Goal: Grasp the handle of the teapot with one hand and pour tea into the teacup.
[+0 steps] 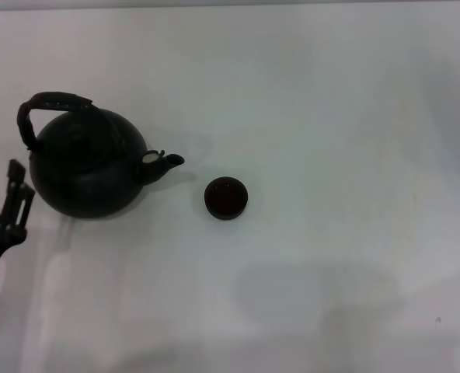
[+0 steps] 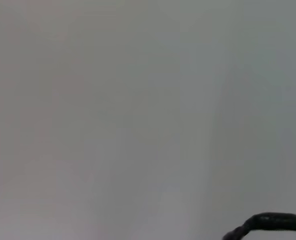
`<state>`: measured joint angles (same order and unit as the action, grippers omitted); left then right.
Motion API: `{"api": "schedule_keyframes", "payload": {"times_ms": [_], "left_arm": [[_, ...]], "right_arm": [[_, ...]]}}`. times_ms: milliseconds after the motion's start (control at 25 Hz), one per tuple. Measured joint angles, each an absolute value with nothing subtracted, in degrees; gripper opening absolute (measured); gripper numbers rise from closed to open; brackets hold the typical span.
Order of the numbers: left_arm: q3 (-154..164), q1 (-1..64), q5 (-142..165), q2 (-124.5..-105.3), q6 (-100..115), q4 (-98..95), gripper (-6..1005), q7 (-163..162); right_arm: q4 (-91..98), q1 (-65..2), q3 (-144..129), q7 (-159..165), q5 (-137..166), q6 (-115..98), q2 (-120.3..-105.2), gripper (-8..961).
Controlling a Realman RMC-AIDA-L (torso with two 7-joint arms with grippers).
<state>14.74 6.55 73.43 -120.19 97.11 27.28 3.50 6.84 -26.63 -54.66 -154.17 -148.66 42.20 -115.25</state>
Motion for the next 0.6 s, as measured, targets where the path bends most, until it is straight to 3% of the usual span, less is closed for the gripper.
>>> {"api": "schedule_keyframes", "payload": {"times_ms": [400,600], "left_arm": [[14.2,0.1,67.6,-119.95,100.3,25.6,758,2.4],[14.1,0.7,62.8,-119.68,100.1,22.4,757,-3.3]], "right_arm": [[6.9,-26.2,-54.4,-154.8,-148.9,42.2,-115.22,845],[6.9,-26.2,-54.4,-154.8,-148.8,42.2,-115.22,845]]}}
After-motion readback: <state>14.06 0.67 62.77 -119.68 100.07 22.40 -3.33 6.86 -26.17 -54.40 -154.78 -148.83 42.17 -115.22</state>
